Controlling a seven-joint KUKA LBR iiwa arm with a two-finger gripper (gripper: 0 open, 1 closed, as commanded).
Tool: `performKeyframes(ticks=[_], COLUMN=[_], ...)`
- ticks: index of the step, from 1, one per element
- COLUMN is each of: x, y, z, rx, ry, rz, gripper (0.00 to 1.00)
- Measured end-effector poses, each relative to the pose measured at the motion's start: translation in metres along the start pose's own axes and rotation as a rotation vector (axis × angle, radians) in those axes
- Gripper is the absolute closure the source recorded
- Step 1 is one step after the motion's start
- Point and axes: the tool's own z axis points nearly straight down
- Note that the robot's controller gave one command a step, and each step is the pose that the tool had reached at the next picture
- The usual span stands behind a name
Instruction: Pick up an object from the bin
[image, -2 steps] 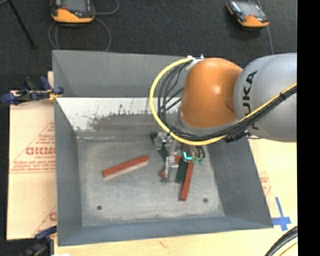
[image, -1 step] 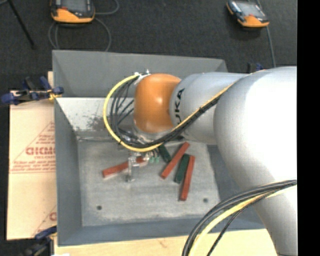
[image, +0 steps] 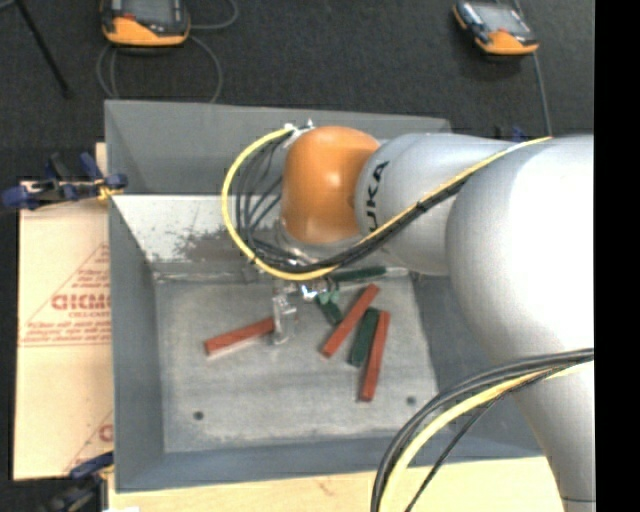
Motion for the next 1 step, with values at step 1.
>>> performKeyframes(ticks=[1], x=[-0.0016], y=[-0.0011], z=[-0.0014], rx=[-0.003], ry=[-0.001], rz=[0.004], gripper=[0.00])
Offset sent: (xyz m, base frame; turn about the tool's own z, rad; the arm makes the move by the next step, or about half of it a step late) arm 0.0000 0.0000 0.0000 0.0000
